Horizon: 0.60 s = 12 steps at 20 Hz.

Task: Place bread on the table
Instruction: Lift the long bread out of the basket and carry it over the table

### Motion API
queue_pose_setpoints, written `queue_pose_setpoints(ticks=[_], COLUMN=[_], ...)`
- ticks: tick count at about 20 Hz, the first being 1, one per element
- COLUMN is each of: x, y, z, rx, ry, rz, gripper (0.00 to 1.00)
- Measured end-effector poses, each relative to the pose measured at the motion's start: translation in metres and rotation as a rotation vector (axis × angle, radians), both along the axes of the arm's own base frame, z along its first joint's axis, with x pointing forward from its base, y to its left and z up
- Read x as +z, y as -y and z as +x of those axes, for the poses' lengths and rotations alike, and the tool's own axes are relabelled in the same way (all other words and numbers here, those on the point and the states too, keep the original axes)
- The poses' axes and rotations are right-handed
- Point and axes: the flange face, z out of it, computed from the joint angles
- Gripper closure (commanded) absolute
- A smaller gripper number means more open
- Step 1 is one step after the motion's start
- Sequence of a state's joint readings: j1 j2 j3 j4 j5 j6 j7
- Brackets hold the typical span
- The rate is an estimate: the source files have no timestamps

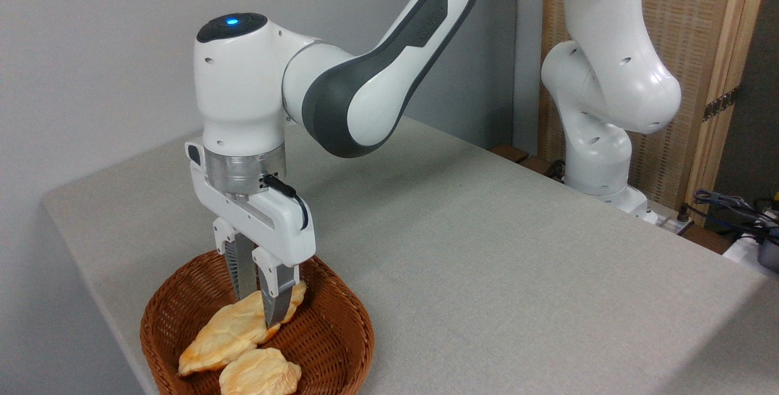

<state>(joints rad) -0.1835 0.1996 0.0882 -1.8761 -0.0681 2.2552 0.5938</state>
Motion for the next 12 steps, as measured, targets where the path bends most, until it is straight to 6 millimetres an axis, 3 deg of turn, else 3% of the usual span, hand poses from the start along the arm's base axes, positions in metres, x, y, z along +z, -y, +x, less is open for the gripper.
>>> queue_pose_setpoints(ticks=[6,9,12], x=[0.005,0.028,0.063], y=[0.0,-0.001,-0.004], z=[0.001,-0.001,-0.013], rx=[0.0,0.0,0.002], ry=[0.01,0.042,0.059], rz=[-0.001,-0.007,-0.016], gripper=[0.55,0.54,0.53])
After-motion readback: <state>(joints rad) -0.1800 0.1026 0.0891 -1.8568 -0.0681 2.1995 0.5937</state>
